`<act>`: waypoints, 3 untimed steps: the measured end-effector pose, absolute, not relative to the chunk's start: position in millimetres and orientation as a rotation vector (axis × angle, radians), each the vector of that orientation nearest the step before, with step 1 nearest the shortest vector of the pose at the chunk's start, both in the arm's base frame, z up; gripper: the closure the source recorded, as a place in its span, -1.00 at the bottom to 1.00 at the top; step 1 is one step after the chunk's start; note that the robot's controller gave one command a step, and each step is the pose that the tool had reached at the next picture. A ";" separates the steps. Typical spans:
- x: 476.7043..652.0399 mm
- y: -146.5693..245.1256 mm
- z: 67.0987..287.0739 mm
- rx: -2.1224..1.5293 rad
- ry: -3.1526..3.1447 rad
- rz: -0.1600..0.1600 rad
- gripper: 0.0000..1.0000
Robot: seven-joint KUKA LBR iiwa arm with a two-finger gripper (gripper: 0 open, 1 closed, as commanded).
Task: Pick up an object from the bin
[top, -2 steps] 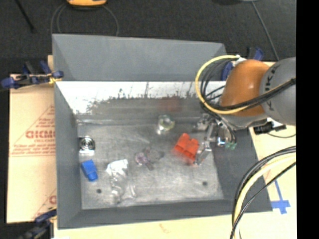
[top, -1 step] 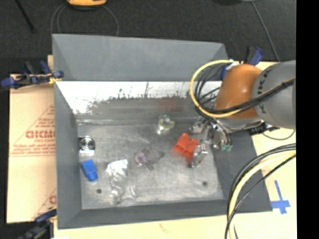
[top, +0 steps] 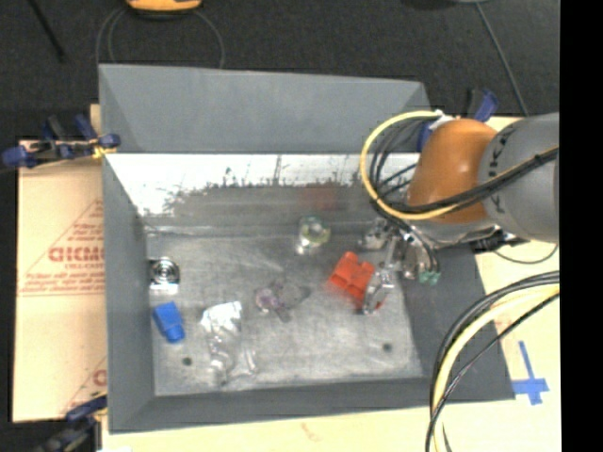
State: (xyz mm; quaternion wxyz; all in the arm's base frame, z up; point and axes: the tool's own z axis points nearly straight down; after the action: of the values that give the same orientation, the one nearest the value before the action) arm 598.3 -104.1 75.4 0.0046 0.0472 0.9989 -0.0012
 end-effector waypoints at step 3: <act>604.7 -107.2 140.1 0.151 3.128 -0.003 1.00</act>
Offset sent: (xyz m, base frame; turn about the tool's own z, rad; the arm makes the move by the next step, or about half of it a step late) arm 0.0000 0.0000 0.0000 0.0000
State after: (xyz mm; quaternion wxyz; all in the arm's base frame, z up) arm 604.7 -107.2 140.1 0.0051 0.0483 0.9988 -0.0011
